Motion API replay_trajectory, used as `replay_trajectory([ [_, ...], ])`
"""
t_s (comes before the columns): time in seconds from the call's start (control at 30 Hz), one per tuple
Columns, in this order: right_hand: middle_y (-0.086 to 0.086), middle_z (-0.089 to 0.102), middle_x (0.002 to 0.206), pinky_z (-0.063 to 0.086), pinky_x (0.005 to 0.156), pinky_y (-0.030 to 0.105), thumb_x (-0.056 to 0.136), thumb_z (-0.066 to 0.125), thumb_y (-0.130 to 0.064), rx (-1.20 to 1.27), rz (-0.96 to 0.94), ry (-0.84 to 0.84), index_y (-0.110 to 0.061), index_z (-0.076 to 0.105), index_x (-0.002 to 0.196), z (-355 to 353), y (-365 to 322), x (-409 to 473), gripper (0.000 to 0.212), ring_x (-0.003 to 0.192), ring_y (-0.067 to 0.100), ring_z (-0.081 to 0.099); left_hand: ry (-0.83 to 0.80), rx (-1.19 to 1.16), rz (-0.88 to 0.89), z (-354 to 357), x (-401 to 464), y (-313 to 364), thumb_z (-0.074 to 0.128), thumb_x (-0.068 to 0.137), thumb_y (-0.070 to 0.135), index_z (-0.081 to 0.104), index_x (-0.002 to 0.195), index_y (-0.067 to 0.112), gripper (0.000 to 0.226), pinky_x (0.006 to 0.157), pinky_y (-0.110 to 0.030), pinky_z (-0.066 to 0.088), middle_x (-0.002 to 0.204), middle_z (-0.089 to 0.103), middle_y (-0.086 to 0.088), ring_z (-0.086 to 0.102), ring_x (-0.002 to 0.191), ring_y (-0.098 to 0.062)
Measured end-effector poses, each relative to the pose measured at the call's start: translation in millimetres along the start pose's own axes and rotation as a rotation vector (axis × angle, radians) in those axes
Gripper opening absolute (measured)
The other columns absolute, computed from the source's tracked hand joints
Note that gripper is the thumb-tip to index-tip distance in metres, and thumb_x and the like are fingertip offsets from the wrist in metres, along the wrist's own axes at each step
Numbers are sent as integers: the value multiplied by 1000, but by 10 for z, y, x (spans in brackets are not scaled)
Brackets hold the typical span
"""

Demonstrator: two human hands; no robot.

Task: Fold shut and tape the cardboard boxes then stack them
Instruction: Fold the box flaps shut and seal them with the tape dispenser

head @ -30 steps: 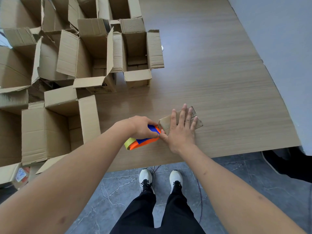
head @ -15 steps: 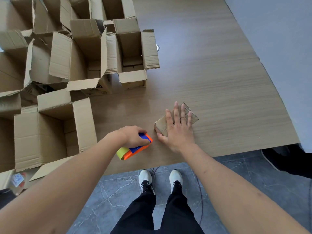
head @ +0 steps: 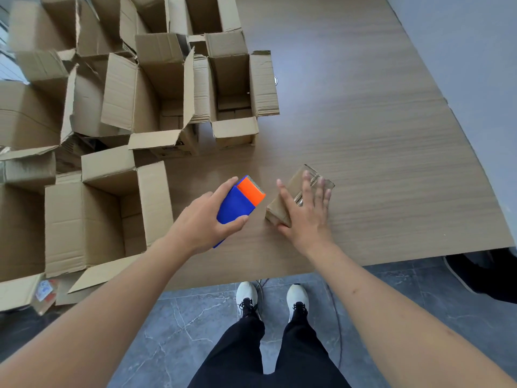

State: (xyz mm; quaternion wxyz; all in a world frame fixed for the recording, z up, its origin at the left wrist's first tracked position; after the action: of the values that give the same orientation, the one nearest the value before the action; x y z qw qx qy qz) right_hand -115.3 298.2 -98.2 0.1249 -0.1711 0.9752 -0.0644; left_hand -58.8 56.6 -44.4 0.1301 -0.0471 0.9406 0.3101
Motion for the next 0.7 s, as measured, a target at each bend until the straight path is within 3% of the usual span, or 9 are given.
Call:
replay_trajectory([
  [0.1, 13, -8, 171, -4, 124, 58, 77, 80, -52, 53, -201, 2, -41, 7, 162, -57, 119, 97, 112, 154, 43, -14, 82, -115, 134, -100, -71, 21, 64, 81, 68, 26, 153, 52, 83, 76, -31, 54, 104, 62, 14, 60, 87, -6],
  [0.27, 5, -9, 171, -4, 127, 52, 77, 75, -57, -18, -456, -42, -15, -5, 163, 41, -44, 241, 125, 156, 29, -15, 126, -291, 300, -163, -164, -45, 78, 81, 47, 36, 156, 36, 87, 73, -30, 56, 126, 60, 13, 65, 94, -17],
  [0.47, 2, -18, 170, -11, 126, 49, 81, 69, -60, -12, -612, -112, -18, -8, 163, -27, 3, 435, 120, 154, 24, -24, 222, -396, 302, -66, -324, -60, 85, 78, 39, 42, 153, 22, 89, 72, -25, 56, 131, 59, 3, 64, 98, -27],
  [0.57, 0, -15, 170, -14, 126, 44, 87, 61, -65, 199, -607, -145, -27, 4, 164, -216, 30, 421, 103, 154, 21, -26, 265, -306, 306, -34, -380, 33, 85, 76, 39, 43, 153, 27, 89, 73, -35, 58, 126, 59, 5, 63, 98, -28],
  [0.63, 0, -2, 172, -12, 126, 39, 90, 61, -54, 438, -594, -154, -29, 17, 163, -336, 17, 352, 89, 156, 20, -16, 271, -267, 302, -23, -404, 104, 85, 76, 42, 43, 153, 30, 88, 72, -39, 58, 124, 59, 4, 63, 96, -28],
  [0.7, 0, 14, 171, -4, 128, 40, 90, 65, -38, 468, -654, -176, -25, 31, 160, -409, -1, 287, 79, 158, 23, -3, 278, -259, 283, -40, -436, 182, 84, 77, 42, 42, 153, 32, 87, 71, -41, 58, 122, 59, 2, 62, 95, -28],
])
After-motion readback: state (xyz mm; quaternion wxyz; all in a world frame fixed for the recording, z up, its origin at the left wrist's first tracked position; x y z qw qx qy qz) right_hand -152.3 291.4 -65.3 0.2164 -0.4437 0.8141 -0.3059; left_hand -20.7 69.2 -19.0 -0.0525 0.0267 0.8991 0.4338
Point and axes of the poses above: each hand's wrist, its own x-axis towards the middle knuckle, its own z-axis out of the palm, y = z × x, the point moved 1 cm from there along x, towards the middle knuckle
